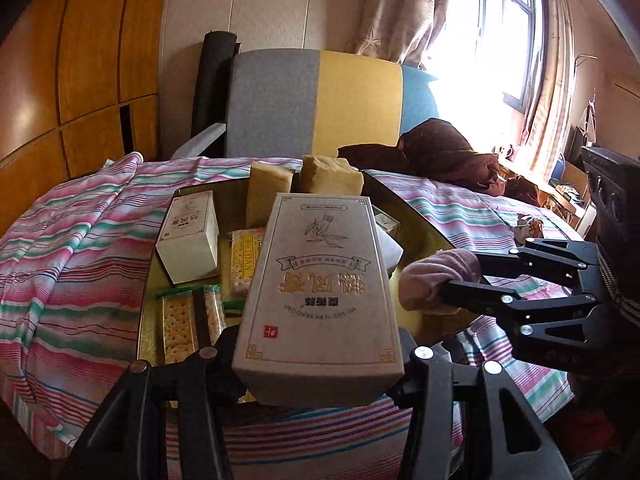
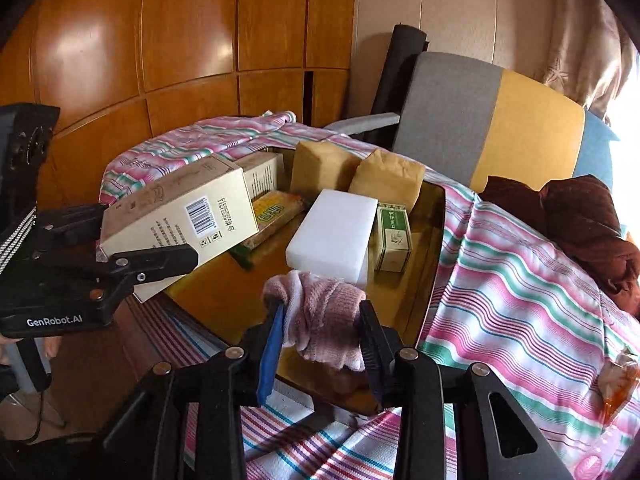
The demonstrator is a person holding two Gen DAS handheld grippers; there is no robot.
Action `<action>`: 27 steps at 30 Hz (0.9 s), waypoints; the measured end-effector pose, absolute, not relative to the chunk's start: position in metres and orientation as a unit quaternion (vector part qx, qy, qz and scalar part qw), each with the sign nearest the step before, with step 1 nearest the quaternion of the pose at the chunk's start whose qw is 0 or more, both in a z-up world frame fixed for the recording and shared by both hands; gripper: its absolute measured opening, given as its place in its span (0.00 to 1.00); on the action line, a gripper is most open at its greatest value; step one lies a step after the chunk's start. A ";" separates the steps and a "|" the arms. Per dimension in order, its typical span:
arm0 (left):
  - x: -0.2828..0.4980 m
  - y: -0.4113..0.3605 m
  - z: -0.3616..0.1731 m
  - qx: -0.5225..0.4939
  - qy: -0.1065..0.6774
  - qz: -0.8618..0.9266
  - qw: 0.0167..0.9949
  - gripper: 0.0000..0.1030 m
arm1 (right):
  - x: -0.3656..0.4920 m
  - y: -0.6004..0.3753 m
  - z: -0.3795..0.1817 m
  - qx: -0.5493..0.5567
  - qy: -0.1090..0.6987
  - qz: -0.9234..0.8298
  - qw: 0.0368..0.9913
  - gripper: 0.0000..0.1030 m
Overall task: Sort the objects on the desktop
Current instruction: 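Lower the box and sock into the tray and open both tools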
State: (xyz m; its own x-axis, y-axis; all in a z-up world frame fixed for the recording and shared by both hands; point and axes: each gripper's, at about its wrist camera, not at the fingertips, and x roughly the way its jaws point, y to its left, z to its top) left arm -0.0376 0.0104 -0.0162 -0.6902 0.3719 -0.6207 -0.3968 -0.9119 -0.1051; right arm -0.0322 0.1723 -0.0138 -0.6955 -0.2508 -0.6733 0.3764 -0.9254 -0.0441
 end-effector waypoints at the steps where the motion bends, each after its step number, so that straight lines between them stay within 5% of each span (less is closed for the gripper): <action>1: -0.040 0.011 -0.018 -0.337 0.019 0.918 0.207 0.51 | -0.035 0.171 -0.016 0.355 0.091 -0.915 0.171 0.37; 11: -0.053 0.010 -0.023 -0.352 0.016 0.914 0.203 0.50 | -0.039 0.183 -0.026 0.385 0.063 -0.906 0.166 0.55; 27: -0.040 0.015 -0.022 -0.332 0.023 0.919 0.212 0.50 | -0.009 0.210 -0.015 0.341 -0.007 -0.926 0.161 0.64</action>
